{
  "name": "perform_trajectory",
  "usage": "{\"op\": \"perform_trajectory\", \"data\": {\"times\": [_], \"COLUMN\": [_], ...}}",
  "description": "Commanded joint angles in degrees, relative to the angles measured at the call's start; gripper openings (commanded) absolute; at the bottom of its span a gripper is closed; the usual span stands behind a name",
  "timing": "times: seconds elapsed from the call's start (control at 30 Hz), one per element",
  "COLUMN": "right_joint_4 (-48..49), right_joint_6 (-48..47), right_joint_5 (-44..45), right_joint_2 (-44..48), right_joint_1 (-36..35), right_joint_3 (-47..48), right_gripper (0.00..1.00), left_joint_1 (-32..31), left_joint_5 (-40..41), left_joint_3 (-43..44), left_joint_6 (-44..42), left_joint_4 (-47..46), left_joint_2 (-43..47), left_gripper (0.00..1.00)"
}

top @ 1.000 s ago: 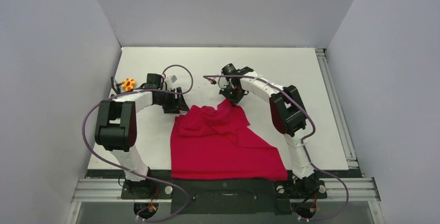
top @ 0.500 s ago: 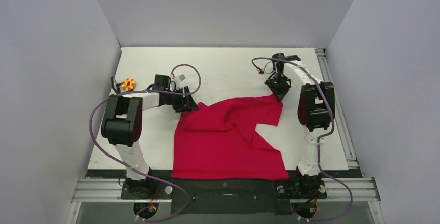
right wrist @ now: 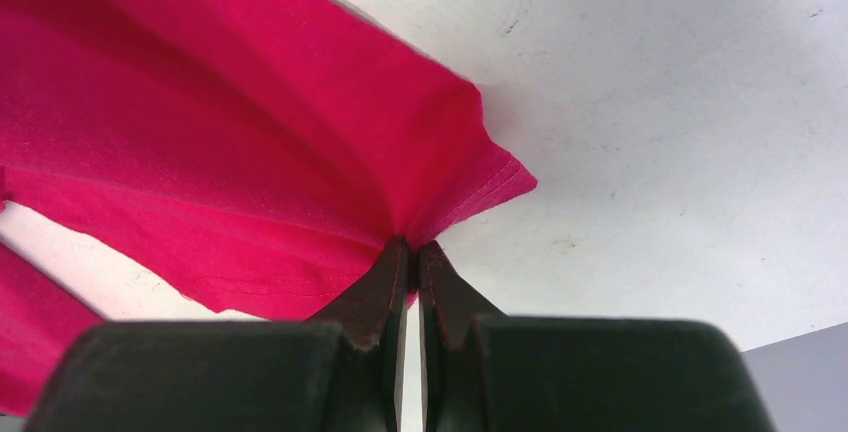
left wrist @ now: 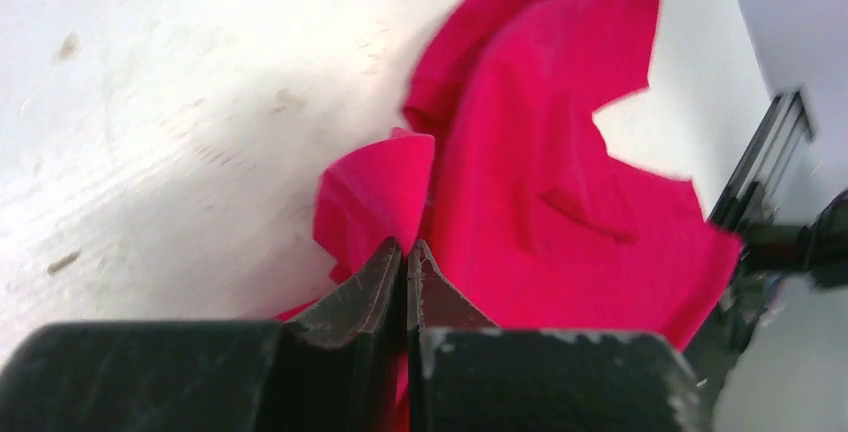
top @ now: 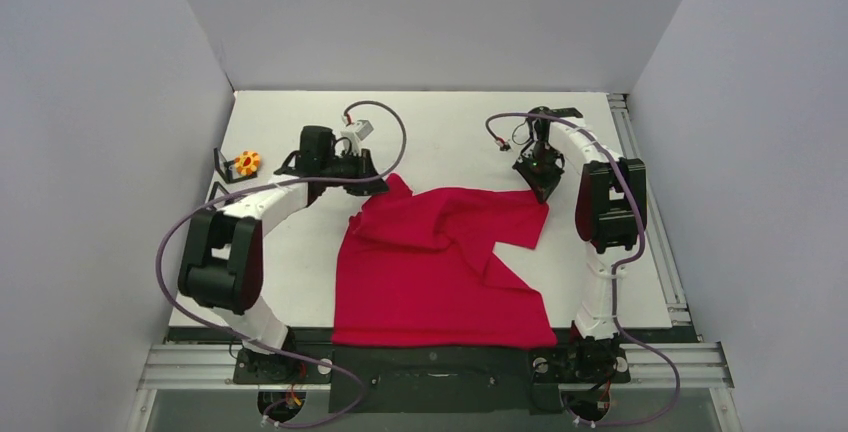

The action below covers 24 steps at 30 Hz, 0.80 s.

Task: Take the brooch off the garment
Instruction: Flatten out the clothes at the center of the board.

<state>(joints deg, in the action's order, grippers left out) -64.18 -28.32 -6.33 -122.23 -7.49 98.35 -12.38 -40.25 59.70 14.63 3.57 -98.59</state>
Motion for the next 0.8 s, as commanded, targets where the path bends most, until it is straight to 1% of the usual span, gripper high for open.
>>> {"op": "perform_trajectory", "data": {"times": [0.0, 0.03, 0.13, 0.17, 0.27, 0.3, 0.33, 0.37, 0.43, 0.47, 0.5, 0.53, 0.57, 0.6, 0.63, 0.67, 0.7, 0.73, 0.77], "right_joint_4": [-2.25, -2.70, -3.94, -4.53, -5.54, -6.07, -6.28, -6.58, -6.90, -7.00, -7.05, -7.19, -7.23, -7.35, -7.44, -7.49, -7.51, -7.49, -7.51], "right_joint_6": [-1.70, -1.85, -2.52, -2.75, -3.90, -4.10, -4.46, -4.64, -5.47, -5.67, -5.98, -6.15, -6.38, -6.48, -6.60, -6.63, -6.66, -6.66, -6.60], "right_joint_5": [-0.53, -0.75, -1.11, -1.14, -0.77, -0.61, -0.57, -0.38, 0.08, 0.39, 0.50, 0.59, 0.64, 0.64, 0.63, 0.57, 0.51, 0.35, 0.26], "right_joint_2": [4.53, 4.54, 4.78, 5.02, 5.73, 6.14, 6.31, 6.73, 7.30, 7.51, 7.73, 7.85, 8.06, 8.10, 8.14, 8.19, 8.21, 8.22, 8.24], "right_joint_1": [0.60, 0.73, 0.99, 1.20, 1.70, 2.04, 2.21, 2.50, 2.68, 2.72, 2.78, 2.77, 2.76, 2.81, 2.77, 2.75, 2.74, 2.72, 2.69], "right_joint_3": [-0.49, -0.46, -0.66, -0.81, -2.37, -2.72, -3.47, -4.36, -5.63, -6.02, -6.71, -6.96, -7.60, -7.75, -8.11, -8.32, -8.51, -8.56, -8.66], "right_gripper": [0.00, 0.00, 0.00, 0.00, 0.00, 0.00, 0.00, 0.00, 0.00, 0.00, 0.00, 0.00, 0.00, 0.00, 0.00, 0.00, 0.00, 0.00, 0.00], "left_joint_1": [-7.01, -8.12, -14.26, -15.66, -22.43, -23.44, -24.85, -25.18, -25.36, -25.25, -24.58, -23.85, -21.55, -19.79, -16.10, -14.43, -11.14, -10.54, -9.70], "left_joint_5": [-0.31, -0.16, 2.77, 3.40, 8.98, 10.20, 12.26, 13.03, 14.34, 14.51, 14.30, 13.87, 11.07, 8.87, 3.42, 0.92, -2.23, -2.75, -2.51], "left_joint_3": [-2.19, -3.42, -5.93, -7.13, -10.43, -12.05, -12.59, -13.14, -12.33, -11.80, -10.46, -9.55, -6.98, -5.35, -1.33, 2.66, 4.44, 7.48, 8.65], "left_joint_6": [-20.55, -25.60, -34.35, -39.64, -48.86, -52.44, -53.92, -56.12, -58.57, -59.10, -59.59, -59.30, -58.28, -57.99, -56.85, -55.52, -51.90, -49.79, -45.31], "left_joint_4": [6.55, 7.77, 12.38, 13.59, 16.34, 16.71, 17.60, 18.18, 21.45, 24.13, 25.31, 27.73, 29.22, 32.77, 34.51, 36.82, 37.44, 36.97, 35.26], "left_joint_2": [9.40, 9.96, 12.14, 12.51, 15.13, 15.59, 16.38, 16.66, 17.32, 17.48, 17.84, 17.96, 17.98, 17.81, 17.00, 16.44, 14.72, 13.85, 11.86], "left_gripper": [0.00, 0.00, 0.00, 0.00, 0.00, 0.00, 0.00, 0.02, 0.10, 0.16, 0.19, 0.26, 0.37, 0.41, 0.49, 0.51, 0.54, 0.55, 0.56]}}
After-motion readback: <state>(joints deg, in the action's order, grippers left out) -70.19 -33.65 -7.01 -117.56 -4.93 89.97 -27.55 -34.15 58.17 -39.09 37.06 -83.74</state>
